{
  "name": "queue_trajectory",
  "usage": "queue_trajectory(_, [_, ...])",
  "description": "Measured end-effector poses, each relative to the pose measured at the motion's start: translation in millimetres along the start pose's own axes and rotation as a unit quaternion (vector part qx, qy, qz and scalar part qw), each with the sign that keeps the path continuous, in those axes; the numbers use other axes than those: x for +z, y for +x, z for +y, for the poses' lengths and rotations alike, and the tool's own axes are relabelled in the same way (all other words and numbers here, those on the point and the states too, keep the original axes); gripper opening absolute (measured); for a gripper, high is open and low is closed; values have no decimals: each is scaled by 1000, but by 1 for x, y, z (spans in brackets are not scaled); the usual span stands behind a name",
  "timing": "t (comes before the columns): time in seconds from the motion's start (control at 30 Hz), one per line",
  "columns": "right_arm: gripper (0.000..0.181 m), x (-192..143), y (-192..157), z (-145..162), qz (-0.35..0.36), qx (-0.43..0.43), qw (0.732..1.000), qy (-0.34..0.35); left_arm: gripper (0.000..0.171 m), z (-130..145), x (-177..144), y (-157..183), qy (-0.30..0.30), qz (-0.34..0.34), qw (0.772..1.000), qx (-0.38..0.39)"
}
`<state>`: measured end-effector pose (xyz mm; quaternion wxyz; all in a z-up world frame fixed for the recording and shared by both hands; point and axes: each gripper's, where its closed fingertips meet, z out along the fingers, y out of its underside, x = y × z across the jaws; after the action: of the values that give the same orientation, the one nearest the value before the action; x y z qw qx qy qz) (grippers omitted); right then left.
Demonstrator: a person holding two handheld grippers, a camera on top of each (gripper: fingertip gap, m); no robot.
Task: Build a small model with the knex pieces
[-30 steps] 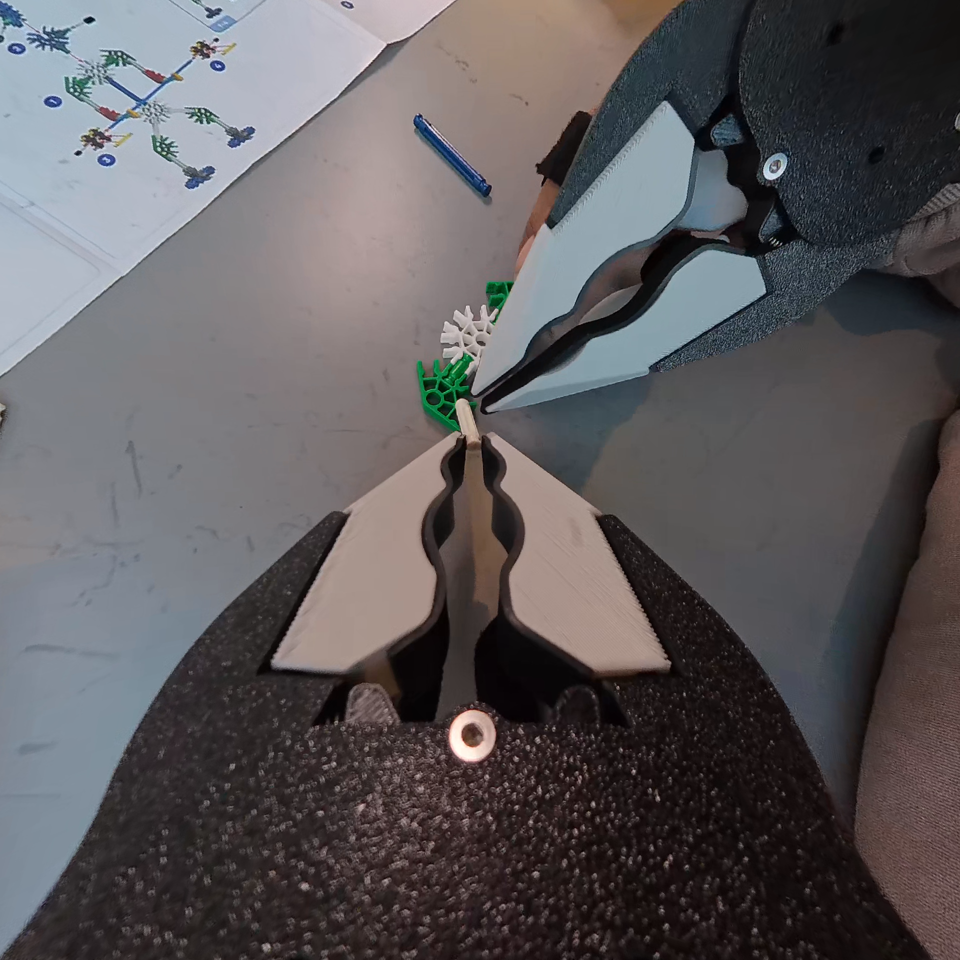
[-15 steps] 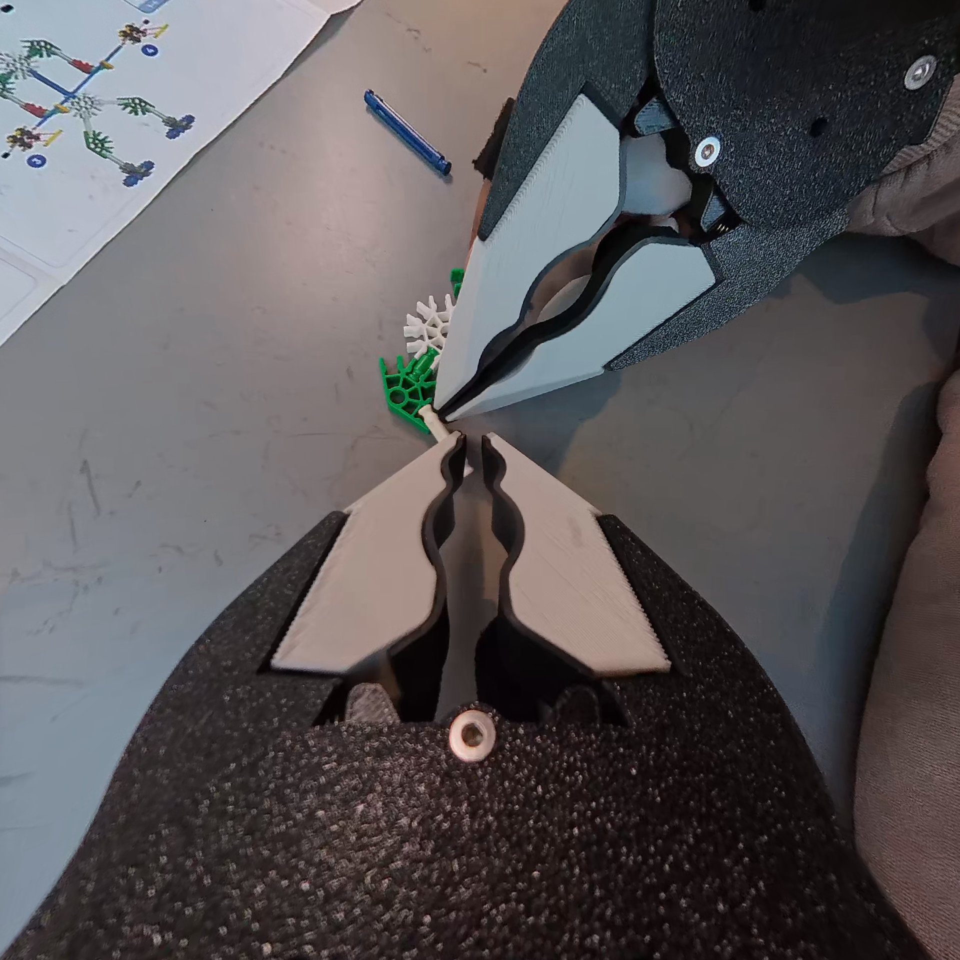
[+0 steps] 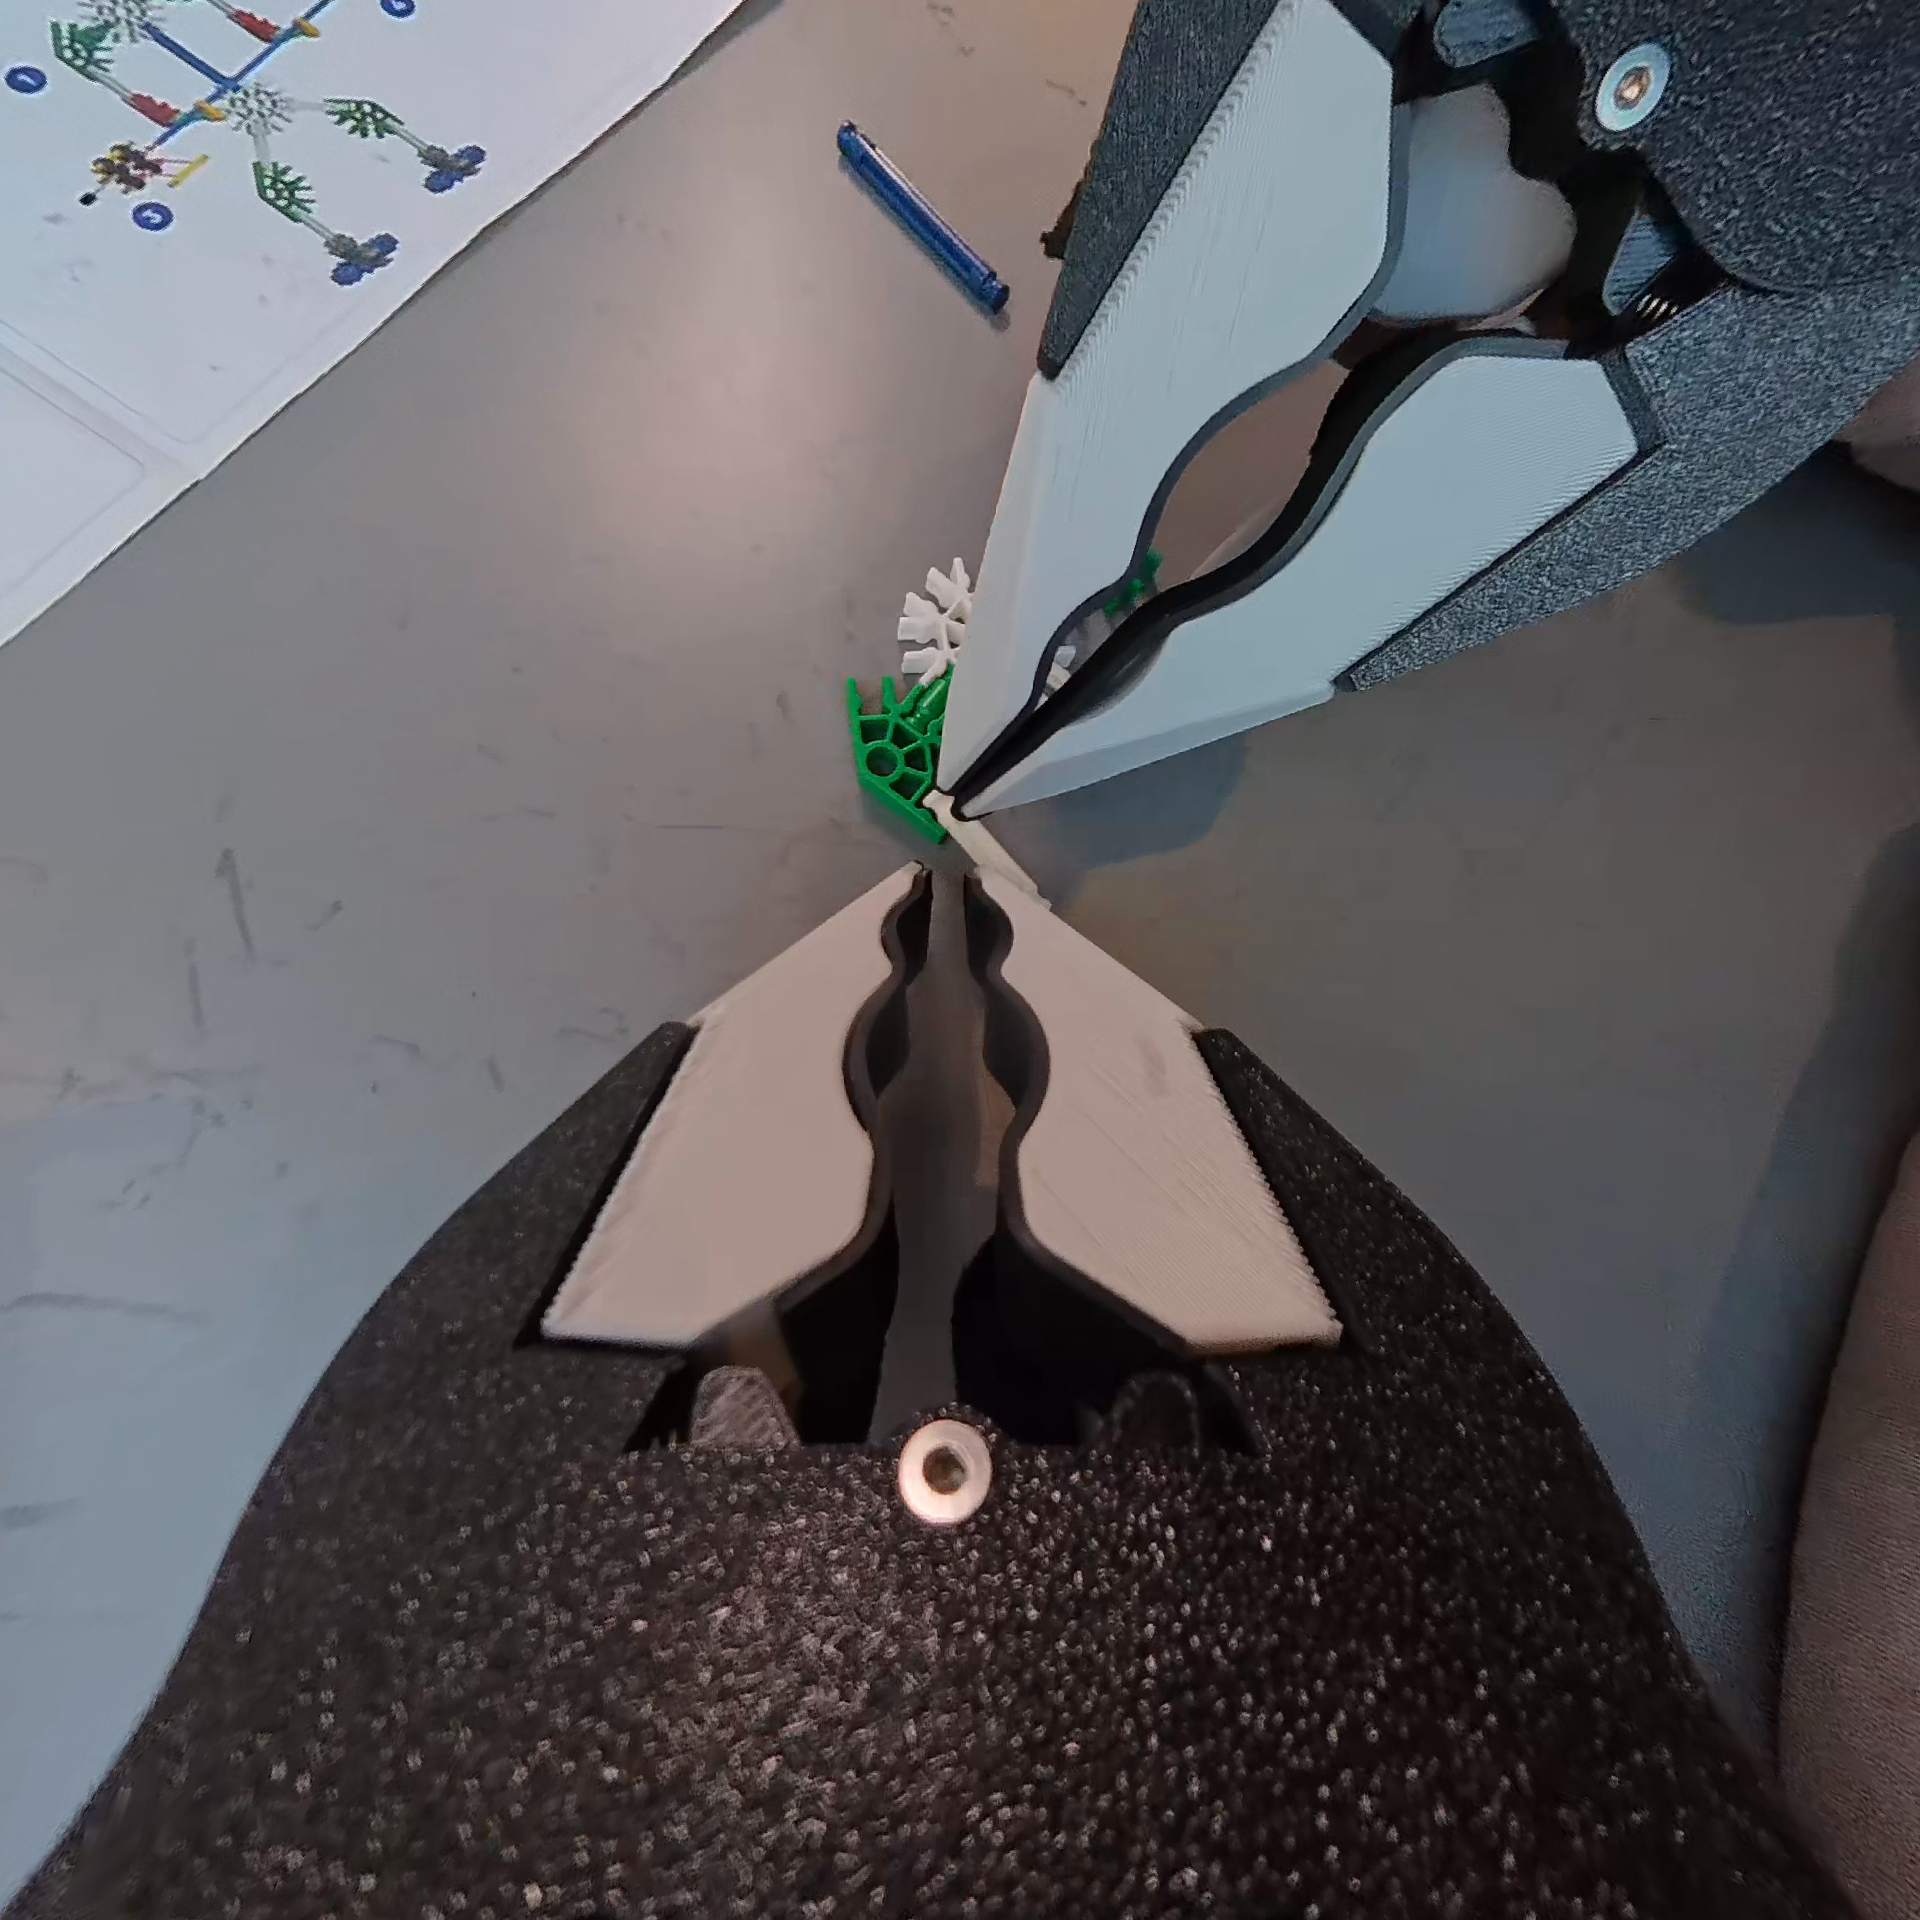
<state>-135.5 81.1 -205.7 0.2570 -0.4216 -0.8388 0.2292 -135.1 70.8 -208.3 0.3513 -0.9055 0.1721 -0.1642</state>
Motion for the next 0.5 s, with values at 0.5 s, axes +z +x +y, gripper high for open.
queue_trajectory(0.5, [0, 4, 5, 5, -58, 6, 996, -63, 4, 0, 12, -3, 10, -7, 1000, 13])
